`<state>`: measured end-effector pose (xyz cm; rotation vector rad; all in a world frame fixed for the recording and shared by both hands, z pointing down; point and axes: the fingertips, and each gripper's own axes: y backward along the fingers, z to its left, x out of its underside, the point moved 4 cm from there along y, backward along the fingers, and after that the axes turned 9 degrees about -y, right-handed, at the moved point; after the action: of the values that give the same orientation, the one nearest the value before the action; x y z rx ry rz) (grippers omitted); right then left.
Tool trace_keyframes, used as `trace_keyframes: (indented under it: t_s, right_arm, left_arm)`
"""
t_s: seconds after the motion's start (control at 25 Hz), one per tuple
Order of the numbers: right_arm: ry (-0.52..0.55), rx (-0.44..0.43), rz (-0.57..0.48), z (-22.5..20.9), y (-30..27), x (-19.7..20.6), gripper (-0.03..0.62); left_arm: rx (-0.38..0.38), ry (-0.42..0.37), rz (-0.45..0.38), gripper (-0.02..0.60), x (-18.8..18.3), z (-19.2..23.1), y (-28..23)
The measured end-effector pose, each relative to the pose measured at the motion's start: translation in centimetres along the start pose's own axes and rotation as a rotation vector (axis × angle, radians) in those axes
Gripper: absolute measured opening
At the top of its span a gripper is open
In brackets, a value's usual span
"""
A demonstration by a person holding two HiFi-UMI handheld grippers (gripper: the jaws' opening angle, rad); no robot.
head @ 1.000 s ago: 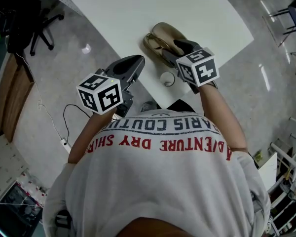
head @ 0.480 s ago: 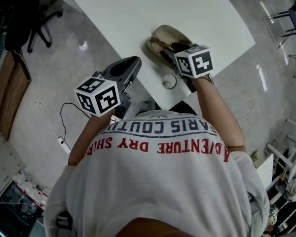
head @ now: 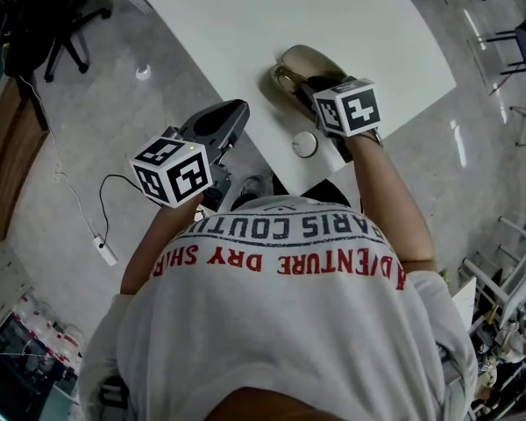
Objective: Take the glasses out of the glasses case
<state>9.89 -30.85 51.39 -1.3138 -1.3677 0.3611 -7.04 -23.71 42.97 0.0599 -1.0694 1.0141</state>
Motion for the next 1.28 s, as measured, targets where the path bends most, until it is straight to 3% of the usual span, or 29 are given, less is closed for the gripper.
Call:
trace_keyframes:
  t_s: [0.48, 0.84, 1.08, 1.28]
  right_arm:
    - [0.099, 0.022, -0.013, 1.1, 0.5, -0.5, 0.034]
    - [0.159, 0.095, -0.085, 1.1, 3.1, -1.7, 0.032]
    - [0.158, 0.127, -0.199, 1.9, 6.9, -3.0, 0.032]
    - [0.102, 0.095, -0.329, 3.8, 10.8, -2.6, 0.032]
  left_arm:
    - [-0.007, -0.015, -0.028, 0.047, -0.4, -0.1, 1.3]
    - [-0.004, -0.054, -0.058, 0.048, -0.8, -1.4, 3.0]
    - [0.025, -0.088, -0.073, 0.048, -1.2, -3.0, 4.1]
    - [0.065, -0.124, -0.084, 0.047, -1.6, -4.9, 5.3]
